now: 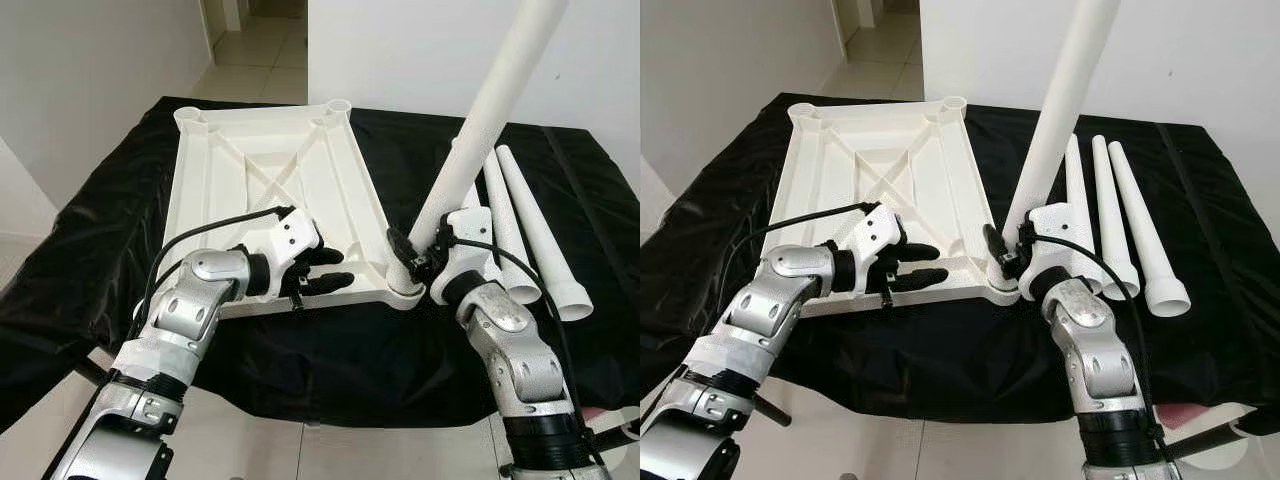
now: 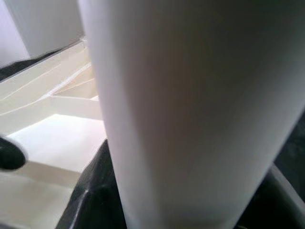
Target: Building children table
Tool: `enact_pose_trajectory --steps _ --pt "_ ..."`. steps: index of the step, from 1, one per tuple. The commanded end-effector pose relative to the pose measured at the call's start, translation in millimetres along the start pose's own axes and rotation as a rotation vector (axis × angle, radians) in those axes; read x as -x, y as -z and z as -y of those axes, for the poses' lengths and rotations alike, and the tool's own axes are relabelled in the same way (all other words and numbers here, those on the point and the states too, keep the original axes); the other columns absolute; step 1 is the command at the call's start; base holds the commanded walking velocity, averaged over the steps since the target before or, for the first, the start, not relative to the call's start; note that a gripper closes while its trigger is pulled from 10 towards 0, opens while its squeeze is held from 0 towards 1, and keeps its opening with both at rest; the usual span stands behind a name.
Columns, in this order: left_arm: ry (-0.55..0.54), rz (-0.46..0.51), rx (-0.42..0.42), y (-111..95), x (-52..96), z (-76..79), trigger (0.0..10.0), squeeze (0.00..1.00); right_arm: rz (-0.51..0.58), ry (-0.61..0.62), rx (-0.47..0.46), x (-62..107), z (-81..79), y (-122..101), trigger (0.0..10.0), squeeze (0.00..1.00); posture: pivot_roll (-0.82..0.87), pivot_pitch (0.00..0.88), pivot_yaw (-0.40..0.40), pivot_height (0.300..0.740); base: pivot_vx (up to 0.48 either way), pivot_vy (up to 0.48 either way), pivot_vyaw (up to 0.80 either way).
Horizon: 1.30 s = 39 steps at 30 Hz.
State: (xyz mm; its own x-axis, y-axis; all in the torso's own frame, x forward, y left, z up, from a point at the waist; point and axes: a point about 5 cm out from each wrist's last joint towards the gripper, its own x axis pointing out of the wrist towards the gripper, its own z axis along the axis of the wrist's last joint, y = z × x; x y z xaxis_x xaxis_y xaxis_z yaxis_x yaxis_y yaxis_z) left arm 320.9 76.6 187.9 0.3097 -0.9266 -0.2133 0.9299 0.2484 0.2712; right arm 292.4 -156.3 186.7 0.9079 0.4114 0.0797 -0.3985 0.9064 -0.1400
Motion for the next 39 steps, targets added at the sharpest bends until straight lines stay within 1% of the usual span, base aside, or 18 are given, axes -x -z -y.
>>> enact_pose_trajectory --steps 1,4,6,8,10,13,16,17,19,21,22,24,28,30,34,36,39 --pt "-0.068 -0.027 0.018 7.2 1.3 -1.2 10.0 0.00 -0.065 -0.045 -0.027 3.7 -8.4 13.7 0.0 0.00 -0.09 0.084 0.045 0.740 0.000 0.000 0.00" --pt "-0.072 -0.029 0.020 7.8 1.9 -1.6 10.0 0.00 -0.078 -0.042 -0.017 6.7 -8.6 16.8 0.0 0.00 -0.09 0.084 0.045 0.740 0.000 0.000 0.00" --pt "-0.079 -0.032 0.025 8.7 2.7 -2.2 10.0 0.00 -0.110 -0.023 0.020 11.0 -5.3 23.3 0.0 0.00 -0.09 0.082 0.047 0.740 0.000 0.000 0.00" --pt "-0.082 -0.033 0.028 9.1 3.0 -2.5 10.0 0.00 -0.118 -0.020 0.034 11.1 -3.5 24.8 0.0 0.00 -0.10 0.082 0.049 0.740 0.000 0.000 0.00" --pt "-0.084 -0.033 0.030 9.4 3.1 -2.7 10.0 0.00 -0.124 -0.020 0.039 10.9 -2.2 25.3 0.0 0.00 -0.10 0.082 0.049 0.740 0.000 0.000 0.00" --pt "-0.085 -0.033 0.033 9.2 2.7 -3.4 10.0 0.00 -0.168 -0.055 0.051 3.2 4.1 27.8 0.0 0.00 -0.10 0.084 0.057 0.740 0.000 0.000 0.00" --pt "-0.085 -0.034 0.034 9.2 2.6 -3.7 10.0 0.00 -0.192 -0.084 0.026 1.3 5.2 29.2 0.0 0.00 -0.10 0.084 0.060 0.740 0.000 0.000 0.00" --pt "-0.086 -0.034 0.034 9.1 2.5 -4.0 10.0 0.00 -0.213 -0.126 0.026 -0.3 6.4 30.3 0.0 0.00 -0.10 0.084 0.059 0.740 0.000 0.000 0.00" --pt "-0.086 -0.034 0.034 9.1 2.5 -4.0 10.0 0.00 -0.213 -0.126 0.026 -0.3 6.4 30.3 0.0 0.00 -0.10 0.084 0.059 0.740 0.000 0.000 0.00" --pt "-0.089 -0.036 0.034 8.8 2.7 -4.7 10.0 0.00 -0.240 -0.208 0.008 -0.7 8.4 32.4 0.0 0.00 -0.09 0.086 0.057 0.740 0.000 0.000 0.00" --pt "-0.089 -0.036 0.034 8.8 2.7 -4.7 10.0 0.00 -0.240 -0.208 0.008 -0.7 8.4 32.4 0.0 0.00 -0.09 0.086 0.057 0.740 0.000 0.000 0.00" --pt "-0.096 -0.037 0.035 8.6 3.9 -5.4 10.0 0.00 -0.244 -0.266 -0.001 0.9 10.6 34.7 0.0 0.00 -0.09 0.087 0.055 0.740 0.000 0.000 0.00" --pt "-0.100 -0.038 0.036 8.6 4.6 -5.7 10.0 0.00 -0.242 -0.294 -0.014 2.1 11.0 35.6 0.0 0.00 -0.09 0.087 0.055 0.740 0.000 0.000 0.00" --pt "-0.103 -0.039 0.036 8.7 5.5 -6.1 10.0 0.00 -0.258 -0.298 -0.009 2.8 12.4 41.3 0.0 0.00 -0.08 0.092 0.056 0.740 0.000 0.000 0.00" --pt "-0.105 -0.040 0.037 8.7 6.2 -6.5 10.0 0.00 -0.269 -0.295 0.002 3.7 12.9 45.8 0.0 0.00 -0.08 0.093 0.056 0.740 0.000 0.000 0.00" --pt "-0.111 -0.038 0.042 8.5 7.1 -7.6 10.0 0.00 -0.271 -0.309 0.003 8.1 7.3 50.7 0.0 0.00 -0.08 0.097 0.058 0.740 0.000 0.000 0.00" --pt "-0.112 -0.038 0.043 8.5 7.4 -8.0 10.0 0.00 -0.271 -0.320 -0.003 10.0 5.0 52.8 0.0 0.00 -0.09 0.097 0.060 0.740 0.000 0.000 0.00"
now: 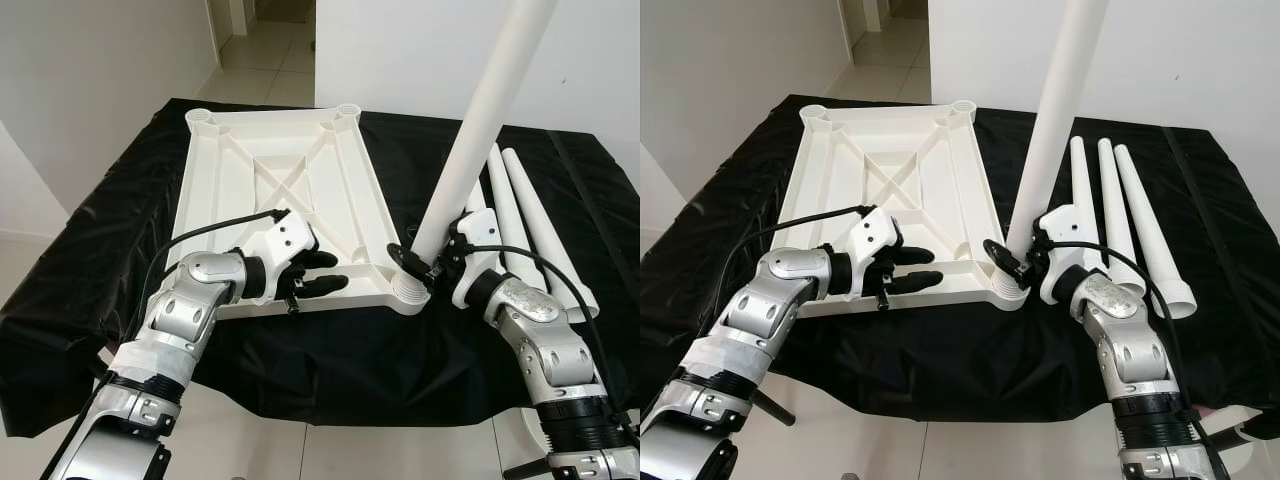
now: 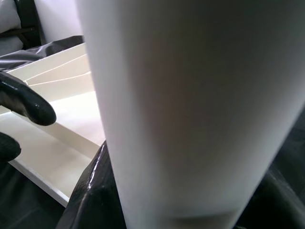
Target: Building children table
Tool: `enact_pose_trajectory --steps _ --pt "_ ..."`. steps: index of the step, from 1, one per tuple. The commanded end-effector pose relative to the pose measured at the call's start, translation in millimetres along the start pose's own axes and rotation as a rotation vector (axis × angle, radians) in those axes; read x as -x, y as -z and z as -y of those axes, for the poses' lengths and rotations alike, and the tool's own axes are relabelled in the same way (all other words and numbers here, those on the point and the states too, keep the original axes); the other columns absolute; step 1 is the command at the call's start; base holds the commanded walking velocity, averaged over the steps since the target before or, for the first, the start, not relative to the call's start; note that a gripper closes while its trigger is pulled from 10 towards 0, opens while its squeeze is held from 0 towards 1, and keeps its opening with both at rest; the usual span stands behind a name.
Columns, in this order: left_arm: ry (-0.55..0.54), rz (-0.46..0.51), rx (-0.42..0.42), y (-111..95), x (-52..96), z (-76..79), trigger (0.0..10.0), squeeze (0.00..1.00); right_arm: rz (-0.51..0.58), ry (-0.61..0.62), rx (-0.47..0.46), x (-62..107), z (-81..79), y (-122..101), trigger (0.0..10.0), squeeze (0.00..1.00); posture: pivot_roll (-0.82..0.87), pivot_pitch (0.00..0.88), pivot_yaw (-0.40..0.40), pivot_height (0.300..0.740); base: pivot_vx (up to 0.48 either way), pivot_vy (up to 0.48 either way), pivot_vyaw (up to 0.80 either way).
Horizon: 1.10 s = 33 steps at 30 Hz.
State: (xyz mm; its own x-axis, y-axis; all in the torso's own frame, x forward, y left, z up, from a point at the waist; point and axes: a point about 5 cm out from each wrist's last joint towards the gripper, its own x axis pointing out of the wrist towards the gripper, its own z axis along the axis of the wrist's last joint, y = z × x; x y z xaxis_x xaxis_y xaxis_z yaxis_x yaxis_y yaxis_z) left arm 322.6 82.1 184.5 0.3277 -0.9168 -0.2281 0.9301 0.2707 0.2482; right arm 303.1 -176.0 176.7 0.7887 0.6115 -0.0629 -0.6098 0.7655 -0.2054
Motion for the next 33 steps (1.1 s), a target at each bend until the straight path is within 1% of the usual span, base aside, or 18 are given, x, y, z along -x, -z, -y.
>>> enact_pose_trajectory --steps 1,2,3,5,6,8,9,10,11,12,13,15,16,20,21,22,25,33 --pt "-0.097 -0.017 0.016 3.4 3.4 -6.0 10.0 0.00 -0.159 -0.074 -0.084 2.3 -19.9 39.2 0.0 0.00 -0.09 0.097 0.060 0.740 0.000 0.000 0.00" --pt "-0.097 -0.017 0.016 3.4 3.4 -6.0 10.0 0.00 -0.159 -0.074 -0.084 2.3 -19.9 39.2 0.0 0.00 -0.09 0.097 0.060 0.740 0.000 0.000 0.00" --pt "-0.098 -0.016 0.018 3.4 3.4 -6.3 10.0 0.00 -0.186 -0.008 -0.095 1.8 -21.2 47.1 0.0 0.00 -0.09 0.098 0.062 0.740 0.000 0.000 0.00" --pt "-0.098 -0.016 0.018 3.4 3.4 -6.3 10.0 0.00 -0.186 -0.008 -0.095 1.8 -21.2 47.1 0.0 0.00 -0.09 0.098 0.062 0.740 0.000 0.000 0.00" --pt "-0.098 -0.015 0.019 3.3 3.1 -6.3 10.0 0.00 -0.210 0.078 -0.106 0.4 -22.8 54.1 0.0 0.00 -0.09 0.100 0.063 0.740 0.000 0.000 0.00" --pt "-0.098 -0.015 0.019 3.3 3.1 -6.3 10.0 0.00 -0.210 0.078 -0.106 0.4 -22.8 54.1 0.0 0.00 -0.09 0.100 0.063 0.740 0.000 0.000 0.00" --pt "-0.098 -0.015 0.020 3.3 2.9 -6.3 10.0 0.00 -0.218 0.141 -0.112 -1.0 -25.6 58.1 0.0 0.00 -0.09 0.100 0.063 0.740 0.000 0.000 0.00" --pt "-0.098 -0.015 0.020 3.3 2.9 -6.3 10.0 0.00 -0.218 0.141 -0.112 -1.0 -25.6 58.1 0.0 0.00 -0.09 0.100 0.063 0.740 0.000 0.000 0.00" --pt "-0.098 -0.015 0.021 3.3 2.8 -6.3 10.0 0.00 -0.218 0.218 -0.118 -2.1 -29.3 60.3 0.0 0.00 -0.09 0.102 0.063 0.740 0.000 0.000 0.00" --pt "-0.098 -0.015 0.022 3.3 2.7 -6.3 10.0 0.00 -0.211 0.258 -0.122 -2.5 -31.6 60.7 0.0 0.00 -0.09 0.102 0.063 0.740 0.000 0.000 0.00" --pt "-0.098 -0.015 0.022 3.3 2.7 -6.3 10.0 0.00 -0.211 0.258 -0.122 -2.5 -31.6 60.7 0.0 0.00 -0.09 0.102 0.063 0.740 0.000 0.000 0.00" --pt "-0.101 -0.016 0.024 3.6 3.0 -7.1 10.0 0.00 -0.220 0.354 -0.126 -2.0 -33.3 64.2 0.0 0.00 -0.09 0.102 0.063 0.740 0.000 0.000 0.00" --pt "-0.101 -0.016 0.024 3.6 3.0 -7.1 10.0 0.00 -0.220 0.354 -0.126 -2.0 -33.3 64.2 0.0 0.00 -0.09 0.102 0.063 0.740 0.000 0.000 0.00" --pt "-0.105 -0.017 0.026 4.5 3.9 -7.4 10.0 0.00 -0.287 0.515 -0.132 -0.3 -39.0 71.6 0.0 0.00 -0.09 0.105 0.059 0.740 0.000 0.000 0.00" --pt "-0.105 -0.017 0.026 4.5 3.9 -7.4 10.0 0.00 -0.287 0.515 -0.132 -0.3 -39.0 71.6 0.0 0.00 -0.09 0.105 0.059 0.740 0.000 0.000 0.00" --pt "-0.104 -0.017 0.027 4.7 4.0 -7.4 10.0 0.00 -0.300 0.555 -0.151 -0.5 -41.8 72.5 0.0 0.00 -0.09 0.106 0.059 0.740 0.000 0.000 0.00" --pt "-0.104 -0.017 0.029 5.1 3.9 -7.5 10.0 0.00 -0.316 0.614 -0.176 -1.5 -46.7 72.6 0.0 0.00 -0.09 0.106 0.059 0.740 0.000 0.000 0.00" --pt "-0.103 -0.017 0.033 5.8 3.6 -7.3 10.0 0.00 -0.288 0.717 -0.196 -5.5 -56.8 63.7 0.0 0.00 -0.09 0.109 0.058 0.740 0.000 0.000 0.00"
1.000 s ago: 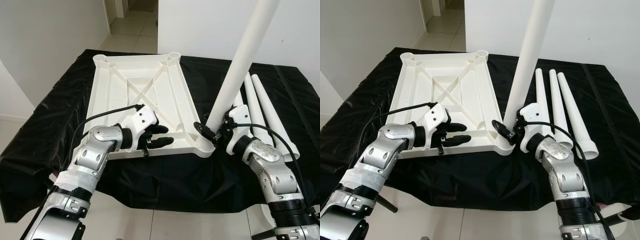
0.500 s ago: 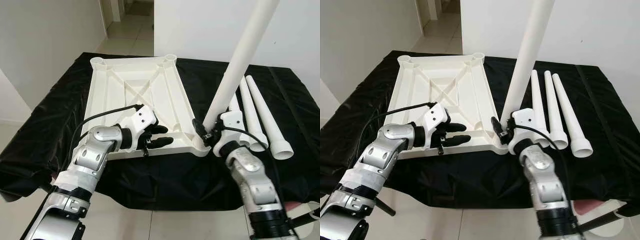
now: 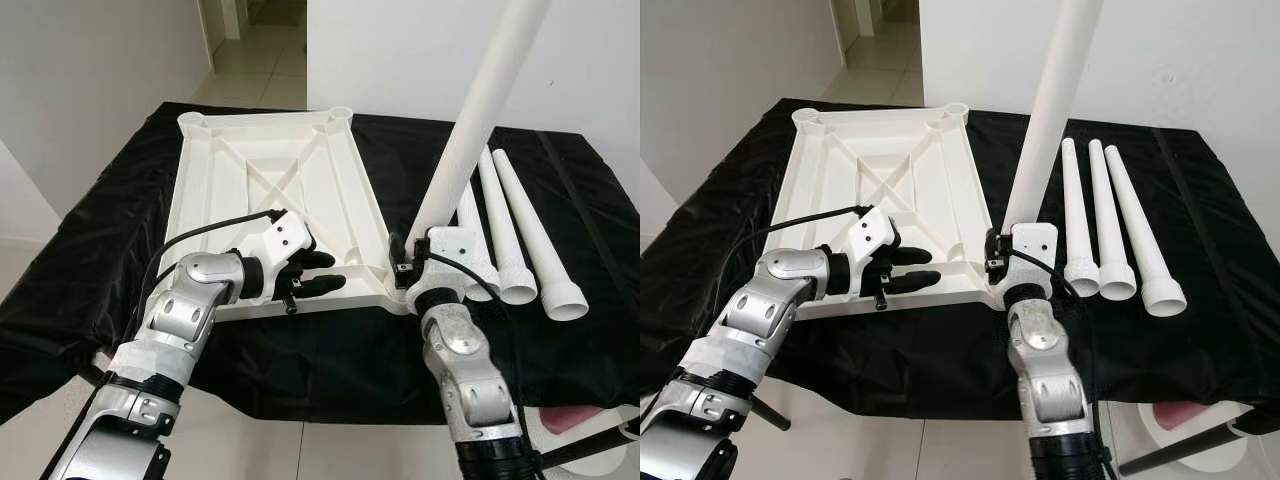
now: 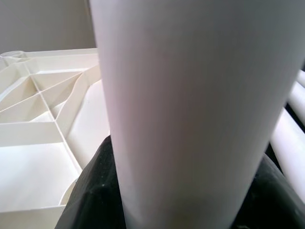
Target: Building children table
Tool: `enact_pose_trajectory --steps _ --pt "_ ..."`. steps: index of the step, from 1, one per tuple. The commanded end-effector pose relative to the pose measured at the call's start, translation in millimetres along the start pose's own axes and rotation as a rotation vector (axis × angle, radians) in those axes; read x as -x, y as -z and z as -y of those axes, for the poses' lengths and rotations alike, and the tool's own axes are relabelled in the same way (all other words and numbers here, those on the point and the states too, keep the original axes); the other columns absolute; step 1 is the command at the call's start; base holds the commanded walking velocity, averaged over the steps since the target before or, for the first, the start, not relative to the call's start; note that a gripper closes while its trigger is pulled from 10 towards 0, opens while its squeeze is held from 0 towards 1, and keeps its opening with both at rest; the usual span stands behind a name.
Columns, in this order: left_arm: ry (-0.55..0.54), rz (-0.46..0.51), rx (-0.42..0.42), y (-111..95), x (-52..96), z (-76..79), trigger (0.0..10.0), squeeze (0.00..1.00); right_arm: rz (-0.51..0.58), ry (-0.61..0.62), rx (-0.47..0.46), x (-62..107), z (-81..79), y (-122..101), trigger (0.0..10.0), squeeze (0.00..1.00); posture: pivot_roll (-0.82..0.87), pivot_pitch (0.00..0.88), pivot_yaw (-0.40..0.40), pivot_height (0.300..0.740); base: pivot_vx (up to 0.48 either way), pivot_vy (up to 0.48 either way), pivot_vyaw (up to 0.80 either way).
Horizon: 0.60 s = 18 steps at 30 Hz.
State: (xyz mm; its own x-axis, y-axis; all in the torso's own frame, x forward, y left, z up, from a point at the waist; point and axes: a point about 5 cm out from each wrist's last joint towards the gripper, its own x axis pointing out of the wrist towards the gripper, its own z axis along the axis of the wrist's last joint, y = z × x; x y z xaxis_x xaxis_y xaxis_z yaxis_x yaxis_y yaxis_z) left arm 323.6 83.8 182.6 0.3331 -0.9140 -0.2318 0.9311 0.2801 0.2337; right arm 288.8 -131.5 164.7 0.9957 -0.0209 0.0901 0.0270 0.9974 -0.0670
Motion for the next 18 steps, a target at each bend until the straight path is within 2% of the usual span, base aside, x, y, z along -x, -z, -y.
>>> enact_pose_trajectory --steps 1,5,9,18 --pt "-0.098 -0.012 0.017 3.3 2.7 -6.5 10.0 0.00 -0.337 0.072 0.051 17.7 5.4 61.4 0.0 0.00 -0.09 0.109 0.058 0.740 0.000 0.000 0.00" --pt "-0.102 -0.014 0.019 4.0 3.6 -7.4 10.0 0.00 -0.339 0.128 0.074 22.0 4.9 63.0 0.0 0.00 -0.09 0.109 0.058 0.740 0.000 0.000 0.00" --pt "-0.103 -0.013 0.021 3.9 3.7 -7.5 10.0 0.00 -0.317 0.232 0.041 24.3 9.2 60.1 0.0 0.00 -0.09 0.109 0.055 0.740 0.000 0.000 0.00" --pt "-0.101 -0.013 0.022 4.0 3.8 -6.9 10.0 0.00 -0.300 0.261 0.009 19.5 5.9 55.6 0.0 0.00 -0.09 0.106 0.055 0.740 0.000 0.000 0.00"
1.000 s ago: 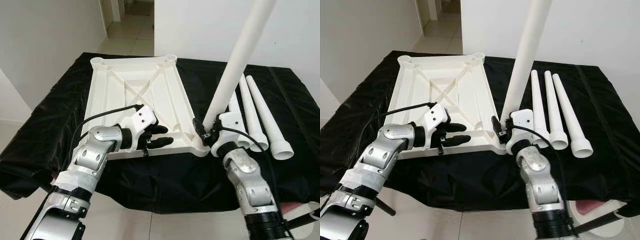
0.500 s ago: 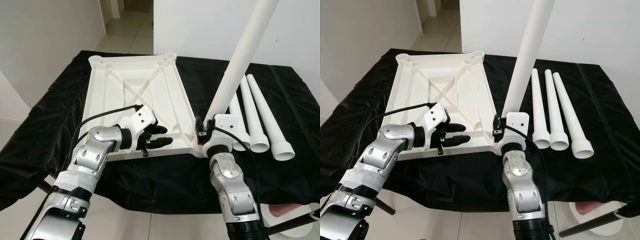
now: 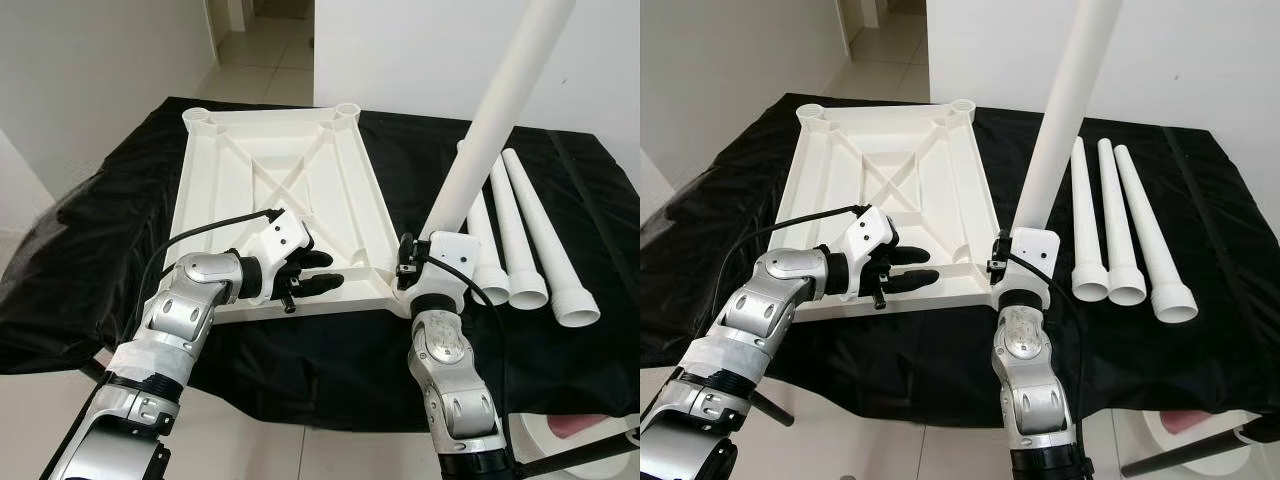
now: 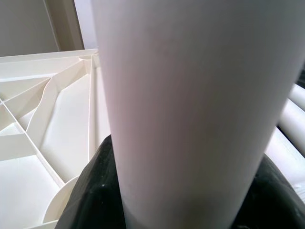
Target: Building children table
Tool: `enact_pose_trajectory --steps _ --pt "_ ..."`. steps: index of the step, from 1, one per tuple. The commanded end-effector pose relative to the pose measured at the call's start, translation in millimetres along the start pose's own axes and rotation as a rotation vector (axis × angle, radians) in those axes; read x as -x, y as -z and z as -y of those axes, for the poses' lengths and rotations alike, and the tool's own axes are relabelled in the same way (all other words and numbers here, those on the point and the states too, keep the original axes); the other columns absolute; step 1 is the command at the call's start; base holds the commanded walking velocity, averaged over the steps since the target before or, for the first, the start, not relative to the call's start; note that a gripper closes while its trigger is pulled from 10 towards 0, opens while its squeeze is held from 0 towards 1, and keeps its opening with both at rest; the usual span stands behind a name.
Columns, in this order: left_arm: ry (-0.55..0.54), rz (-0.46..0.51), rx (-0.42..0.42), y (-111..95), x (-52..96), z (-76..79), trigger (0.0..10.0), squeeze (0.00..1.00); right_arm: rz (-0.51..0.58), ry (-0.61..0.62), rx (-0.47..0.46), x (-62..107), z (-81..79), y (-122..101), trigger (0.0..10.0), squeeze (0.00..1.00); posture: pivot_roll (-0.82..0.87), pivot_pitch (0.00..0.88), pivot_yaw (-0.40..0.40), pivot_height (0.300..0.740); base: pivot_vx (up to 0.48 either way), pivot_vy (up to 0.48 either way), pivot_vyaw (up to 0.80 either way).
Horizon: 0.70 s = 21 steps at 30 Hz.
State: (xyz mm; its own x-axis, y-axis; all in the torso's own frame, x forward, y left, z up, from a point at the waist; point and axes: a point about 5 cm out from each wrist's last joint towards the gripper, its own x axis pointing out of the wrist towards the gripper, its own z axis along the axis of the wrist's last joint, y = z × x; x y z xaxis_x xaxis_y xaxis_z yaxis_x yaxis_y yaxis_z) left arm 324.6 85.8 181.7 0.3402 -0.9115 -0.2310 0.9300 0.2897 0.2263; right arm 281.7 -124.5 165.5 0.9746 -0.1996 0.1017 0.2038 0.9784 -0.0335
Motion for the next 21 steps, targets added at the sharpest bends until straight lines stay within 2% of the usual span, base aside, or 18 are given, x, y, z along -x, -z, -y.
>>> enact_pose_trajectory --steps 1,9,10,11,12,13,18,19,20,21 --pt "-0.094 -0.012 0.013 2.4 2.5 -5.5 10.0 0.00 -0.297 0.083 0.050 9.9 14.9 57.0 0.0 0.00 -0.09 0.106 0.055 0.740 0.000 0.000 0.00" --pt "-0.093 -0.013 0.014 3.2 2.6 -4.3 10.0 0.00 -0.310 0.101 0.021 10.9 12.8 57.6 0.0 0.00 -0.09 0.102 0.052 0.740 0.000 0.000 0.00" --pt "-0.093 -0.013 0.014 3.3 2.6 -4.1 10.0 0.00 -0.301 0.098 0.031 10.5 12.1 56.6 9.9 0.00 -0.09 0.100 0.051 0.740 0.000 0.000 0.00" --pt "-0.093 -0.013 0.014 3.3 2.6 -4.1 10.0 0.00 -0.301 0.098 0.031 10.5 12.1 56.6 9.9 0.00 -0.09 0.100 0.051 0.740 0.000 0.000 0.00" --pt "-0.093 -0.013 0.013 3.4 2.7 -4.0 10.0 0.00 -0.289 0.085 0.032 9.8 10.8 55.2 10.0 0.24 -0.09 0.100 0.051 0.740 0.000 0.000 0.00" --pt "-0.093 -0.012 0.014 3.4 2.7 -3.9 10.0 0.00 -0.275 0.077 0.040 9.2 10.2 53.7 10.0 1.00 -0.09 0.100 0.051 0.740 0.000 0.000 0.00" --pt "-0.093 -0.012 0.014 3.5 2.6 -3.6 10.0 0.00 -0.246 0.044 0.025 6.9 8.0 49.2 10.0 1.00 -0.09 0.097 0.052 0.740 0.000 0.000 0.00" --pt "-0.093 -0.012 0.014 3.6 2.5 -3.5 10.0 0.00 -0.226 0.022 0.009 5.2 6.6 45.6 10.0 0.91 -0.08 0.098 0.054 0.740 0.000 0.000 0.00" --pt "-0.093 -0.012 0.014 3.6 2.5 -3.5 10.0 0.00 -0.226 0.022 0.009 5.2 6.6 45.6 10.0 0.91 -0.08 0.098 0.054 0.740 0.000 0.000 0.00" --pt "-0.092 -0.012 0.015 3.7 2.3 -3.2 10.0 0.00 -0.200 -0.013 -0.007 3.5 4.3 41.0 10.0 0.00 -0.08 0.098 0.054 0.740 0.000 0.000 0.00"
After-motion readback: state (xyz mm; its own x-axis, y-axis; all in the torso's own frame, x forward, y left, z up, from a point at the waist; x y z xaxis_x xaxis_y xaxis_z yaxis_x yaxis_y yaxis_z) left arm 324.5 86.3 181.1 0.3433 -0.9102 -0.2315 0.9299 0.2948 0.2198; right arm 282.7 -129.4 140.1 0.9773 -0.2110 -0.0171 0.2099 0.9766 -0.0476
